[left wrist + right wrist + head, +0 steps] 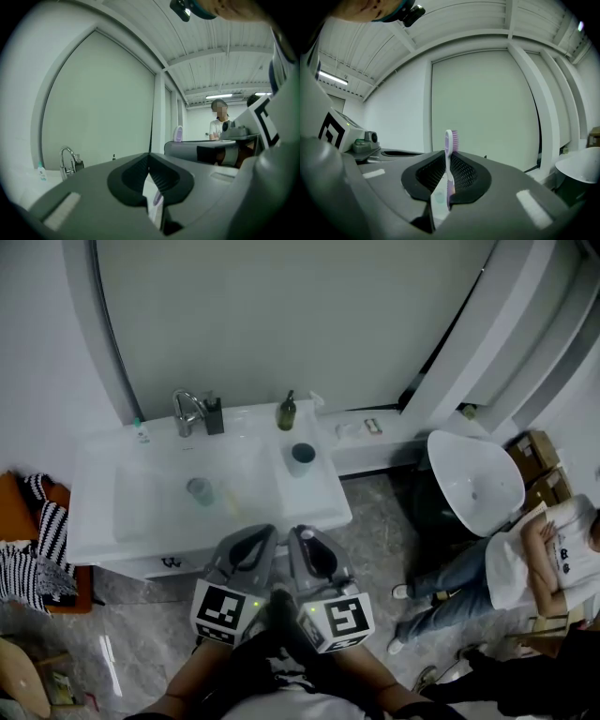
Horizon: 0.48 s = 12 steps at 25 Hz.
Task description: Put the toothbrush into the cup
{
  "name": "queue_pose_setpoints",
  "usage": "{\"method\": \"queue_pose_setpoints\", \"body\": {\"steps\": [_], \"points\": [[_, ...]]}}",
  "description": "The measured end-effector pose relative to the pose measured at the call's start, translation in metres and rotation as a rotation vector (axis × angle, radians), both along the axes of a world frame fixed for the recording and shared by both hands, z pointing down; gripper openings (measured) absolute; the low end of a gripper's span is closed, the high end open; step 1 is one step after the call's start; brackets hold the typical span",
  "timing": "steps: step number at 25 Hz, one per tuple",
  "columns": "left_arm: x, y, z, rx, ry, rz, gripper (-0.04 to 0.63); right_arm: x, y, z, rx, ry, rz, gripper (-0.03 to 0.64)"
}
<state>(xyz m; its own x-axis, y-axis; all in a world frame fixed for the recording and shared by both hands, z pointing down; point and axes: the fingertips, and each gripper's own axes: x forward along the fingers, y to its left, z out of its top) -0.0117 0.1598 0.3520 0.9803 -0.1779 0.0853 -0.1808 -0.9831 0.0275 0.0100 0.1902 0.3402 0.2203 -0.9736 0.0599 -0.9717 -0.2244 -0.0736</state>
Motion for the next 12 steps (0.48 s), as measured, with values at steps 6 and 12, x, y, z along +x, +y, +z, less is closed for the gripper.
{"method": "queue_pose_setpoints", "body": {"steps": [6,12], "points": [[0.032,-0.038,0.013,-0.012,-0.023,-0.009,0.000,0.037,-0.038,0.012,-0.013,-0.028,0.003,0.031],[0.073,-0.078,0.007,-0.002,-0.016,-0.026,0.000,0.082,-0.077,0.007,-0.002,-0.040,-0.003,0.031]]}}
